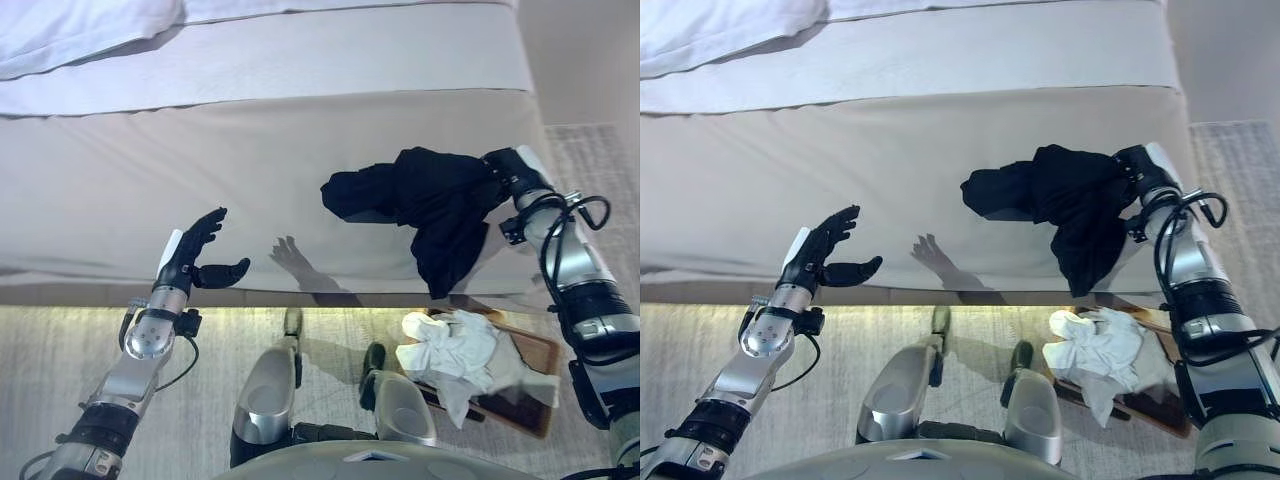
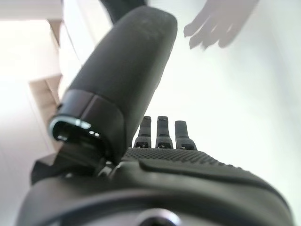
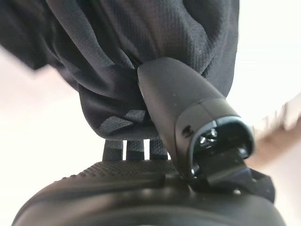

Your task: Pick up the clothes from the bed and place them into the basket

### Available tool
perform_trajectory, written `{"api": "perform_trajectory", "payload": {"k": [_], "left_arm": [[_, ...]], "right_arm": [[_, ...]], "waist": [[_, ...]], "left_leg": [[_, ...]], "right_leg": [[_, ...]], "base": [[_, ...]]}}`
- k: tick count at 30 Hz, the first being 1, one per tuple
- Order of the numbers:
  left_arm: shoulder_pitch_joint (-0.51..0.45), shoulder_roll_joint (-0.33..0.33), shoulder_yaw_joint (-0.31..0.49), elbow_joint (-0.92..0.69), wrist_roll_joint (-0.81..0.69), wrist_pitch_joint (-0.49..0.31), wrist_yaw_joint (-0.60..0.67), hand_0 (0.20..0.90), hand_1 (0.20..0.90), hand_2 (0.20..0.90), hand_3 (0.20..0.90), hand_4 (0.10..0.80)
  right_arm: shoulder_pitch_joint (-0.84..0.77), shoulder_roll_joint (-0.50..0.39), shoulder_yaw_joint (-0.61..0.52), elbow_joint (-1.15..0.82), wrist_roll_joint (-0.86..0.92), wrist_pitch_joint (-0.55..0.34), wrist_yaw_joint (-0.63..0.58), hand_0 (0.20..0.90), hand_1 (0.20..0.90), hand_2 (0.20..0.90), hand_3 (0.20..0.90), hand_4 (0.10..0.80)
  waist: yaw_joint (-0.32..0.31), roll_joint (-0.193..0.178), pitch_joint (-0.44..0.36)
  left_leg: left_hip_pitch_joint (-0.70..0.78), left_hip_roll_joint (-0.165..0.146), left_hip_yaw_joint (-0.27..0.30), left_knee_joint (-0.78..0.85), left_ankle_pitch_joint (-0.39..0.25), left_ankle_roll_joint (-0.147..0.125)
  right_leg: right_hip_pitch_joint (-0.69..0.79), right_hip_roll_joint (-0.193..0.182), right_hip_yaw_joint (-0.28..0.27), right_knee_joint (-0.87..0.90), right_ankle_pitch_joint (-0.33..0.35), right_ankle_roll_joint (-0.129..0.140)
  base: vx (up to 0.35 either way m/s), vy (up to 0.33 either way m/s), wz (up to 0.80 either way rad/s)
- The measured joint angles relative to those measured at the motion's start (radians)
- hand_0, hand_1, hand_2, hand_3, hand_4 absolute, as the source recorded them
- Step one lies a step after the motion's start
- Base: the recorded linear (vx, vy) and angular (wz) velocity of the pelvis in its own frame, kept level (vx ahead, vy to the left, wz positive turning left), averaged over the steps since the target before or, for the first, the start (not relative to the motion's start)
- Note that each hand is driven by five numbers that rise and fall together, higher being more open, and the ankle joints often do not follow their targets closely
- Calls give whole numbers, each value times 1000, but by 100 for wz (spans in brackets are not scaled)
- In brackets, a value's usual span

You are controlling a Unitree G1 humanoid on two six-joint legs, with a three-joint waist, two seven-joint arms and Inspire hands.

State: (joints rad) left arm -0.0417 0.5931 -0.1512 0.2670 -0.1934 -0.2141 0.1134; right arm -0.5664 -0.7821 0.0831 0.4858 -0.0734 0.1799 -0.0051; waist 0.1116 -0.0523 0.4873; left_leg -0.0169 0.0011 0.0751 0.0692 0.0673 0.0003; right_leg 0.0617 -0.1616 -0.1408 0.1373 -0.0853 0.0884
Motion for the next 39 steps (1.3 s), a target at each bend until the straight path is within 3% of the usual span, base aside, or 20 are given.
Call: {"api": "perform_trajectory", "payload": {"k": [3, 13, 24, 26, 34, 39], "left_arm": [[0, 0, 1, 15, 1, 0, -5, 900, 900, 900, 900, 800], [0, -5, -1, 122, 29, 4, -11, 900, 900, 900, 900, 800], [-14, -7, -2, 181, 40, 15, -18, 900, 900, 900, 900, 800], [-14, -10, -2, 184, 40, 14, -21, 900, 900, 900, 900, 800], [-12, -48, -8, 218, 40, 14, -24, 900, 900, 900, 900, 800], [-10, -53, -10, 244, 40, 14, -35, 900, 900, 900, 900, 800]], "right_arm": [[62, -8, -73, -68, 25, -2, -8, 300, 300, 300, 200, 100], [197, -87, -230, -99, 130, -3, -24, 300, 300, 300, 200, 100], [366, -120, -392, -108, 197, -7, -61, 300, 300, 300, 200, 100], [391, -133, -397, -108, 214, -9, -61, 300, 300, 300, 200, 100], [501, -145, -425, -108, 221, -42, -61, 300, 300, 300, 200, 100], [540, -145, -431, -108, 233, -54, -61, 300, 300, 300, 200, 100]], "waist": [[-34, -18, -64], [-144, -23, -170], [-269, -21, -182], [-285, -11, -195], [-354, 7, -288], [-371, 20, -305]], "left_leg": [[25, -1, 22, -33, -6, 2], [129, 22, 117, -138, -4, 0], [182, 38, 197, -157, -6, -1], [183, 50, 214, -157, -19, -21], [187, 52, 257, -157, -23, -25], [184, 53, 267, -157, -28, -31]], "right_leg": [[21, 5, 19, -50, 7, 8], [85, 38, 106, -189, 69, 19], [81, 59, 210, -198, 82, 15], [69, 70, 222, -194, 82, 15], [47, 74, 266, -187, 82, 15], [32, 75, 274, -183, 82, 15]], "base": [[52, -41, -24], [0, -27, -31], [15, 5, -27], [7, 17, -27], [1, 20, -16], [-15, 6, -7]]}}
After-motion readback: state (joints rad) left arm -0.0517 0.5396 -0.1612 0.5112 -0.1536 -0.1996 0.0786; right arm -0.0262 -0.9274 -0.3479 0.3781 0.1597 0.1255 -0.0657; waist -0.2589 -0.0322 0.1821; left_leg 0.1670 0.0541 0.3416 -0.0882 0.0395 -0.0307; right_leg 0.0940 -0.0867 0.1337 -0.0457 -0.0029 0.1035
